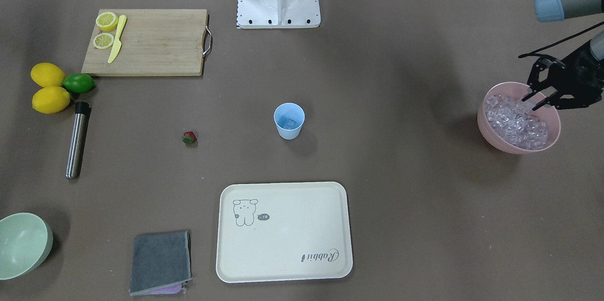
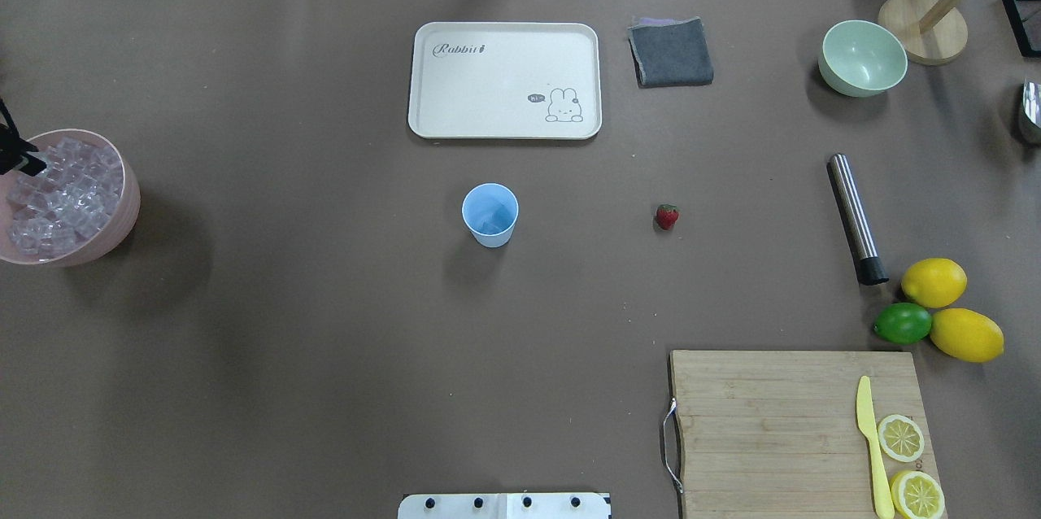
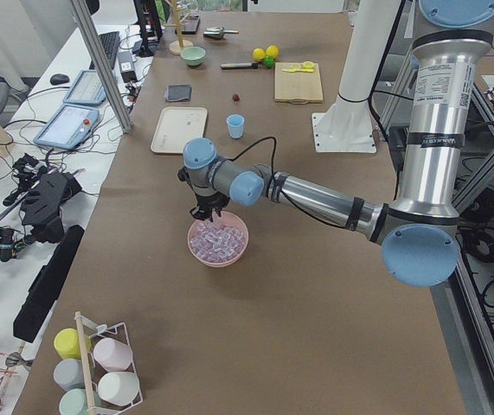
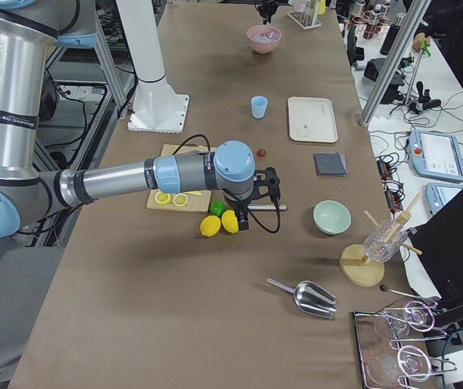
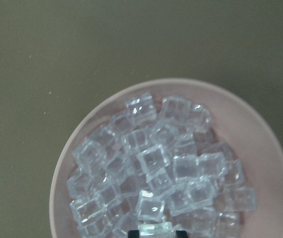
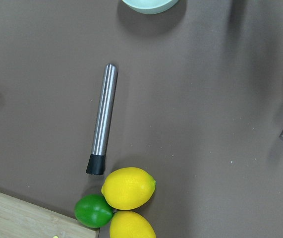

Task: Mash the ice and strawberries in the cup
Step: 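Grasp another ice cube from the pink bowl with the left gripper, then carry the ice cube with the left gripper over the cup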

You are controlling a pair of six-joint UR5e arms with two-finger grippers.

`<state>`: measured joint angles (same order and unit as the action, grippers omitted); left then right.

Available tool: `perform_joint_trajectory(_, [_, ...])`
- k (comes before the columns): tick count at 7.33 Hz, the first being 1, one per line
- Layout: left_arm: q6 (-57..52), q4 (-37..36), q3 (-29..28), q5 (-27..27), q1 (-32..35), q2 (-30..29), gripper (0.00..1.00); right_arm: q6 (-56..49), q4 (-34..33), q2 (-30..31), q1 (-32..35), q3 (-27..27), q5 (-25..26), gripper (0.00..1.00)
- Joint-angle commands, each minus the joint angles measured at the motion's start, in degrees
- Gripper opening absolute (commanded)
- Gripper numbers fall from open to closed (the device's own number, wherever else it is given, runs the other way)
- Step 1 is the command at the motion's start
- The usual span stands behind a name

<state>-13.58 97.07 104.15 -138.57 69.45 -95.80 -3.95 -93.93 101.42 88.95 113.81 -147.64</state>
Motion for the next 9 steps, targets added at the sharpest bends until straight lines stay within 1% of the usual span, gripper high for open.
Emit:
perform_joint_trajectory(1, [17.46, -0.83, 3.06, -1.44, -4.38, -6.39, 0.00, 0.00, -0.02, -0.17, 0.00, -0.16, -0.01, 1.00])
perform_joint_trajectory(2, [29.02, -0.83, 3.59, -0.57, -8.68, -11.90, 0.00, -0.09, -0.02, -0.17, 0.00, -0.16, 0.07, 1.00])
perform_joint_trajectory(3, [38.10, -0.83, 3.60, 2.05, -13.51, -16.56, 0.00, -0.09, -0.02, -0.17, -0.09, -0.16, 0.07, 1.00])
perform_joint_trajectory(5, [51.23, -0.83, 2.12, 11.35, -25.28, -23.87, 0.00, -0.09, -0.02, -0.08, 0.00, -0.34, 0.51, 1.00])
perform_joint_trajectory(6, [58.77, -0.83, -0.50, 15.31, -29.68, -29.39, 0.00, -0.09, -0.02, -0.08, 0.00, -0.43, 0.43, 1.00])
perform_joint_trajectory(7, [62.15, -0.83, -2.62, 18.57, -32.95, -32.84, 0.00, -0.09, -0.02, 0.09, 0.00, -0.43, 0.34, 1.00])
perform_joint_trajectory(8, [63.75, -0.57, -5.08, 20.95, -34.81, -34.96, 0.00, -0.18, -0.02, 0.18, -0.09, -0.51, 0.34, 1.00])
perform_joint_trajectory(9, [65.16, 1.35, -8.76, 22.97, -35.43, -37.68, 0.00, -0.18, -0.02, 0.10, -0.09, -0.69, 0.34, 1.00])
